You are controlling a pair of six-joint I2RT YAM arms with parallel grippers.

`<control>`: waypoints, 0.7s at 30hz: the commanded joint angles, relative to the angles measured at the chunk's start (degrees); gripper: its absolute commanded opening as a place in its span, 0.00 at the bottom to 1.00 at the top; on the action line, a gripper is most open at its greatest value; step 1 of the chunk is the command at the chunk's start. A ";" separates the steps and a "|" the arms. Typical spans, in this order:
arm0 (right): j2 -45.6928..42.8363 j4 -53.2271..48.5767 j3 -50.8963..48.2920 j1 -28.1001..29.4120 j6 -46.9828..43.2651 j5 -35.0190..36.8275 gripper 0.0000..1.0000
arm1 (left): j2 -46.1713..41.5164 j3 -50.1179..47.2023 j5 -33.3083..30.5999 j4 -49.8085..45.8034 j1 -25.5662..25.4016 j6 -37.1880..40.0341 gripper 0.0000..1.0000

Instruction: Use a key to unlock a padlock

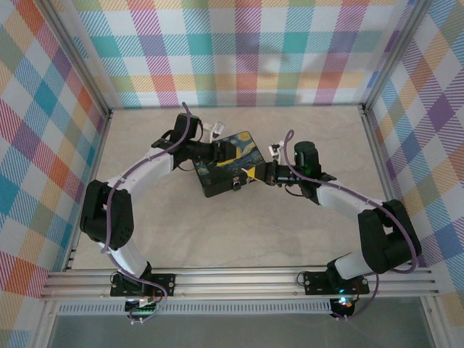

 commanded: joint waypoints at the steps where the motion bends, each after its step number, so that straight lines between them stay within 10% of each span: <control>1: -1.46 -9.34 2.67 -1.12 -6.92 1.20 0.02 | -1.24 1.44 -12.77 -9.59 -1.52 -0.08 0.59; 8: -2.63 -20.06 4.09 -3.29 -12.53 3.47 0.03 | -4.11 -6.71 -40.73 -11.58 -12.46 -15.14 0.67; 21: -10.81 -33.46 1.88 -6.05 -15.36 10.62 0.05 | 4.64 -8.07 -61.37 -4.79 -24.24 -28.16 0.69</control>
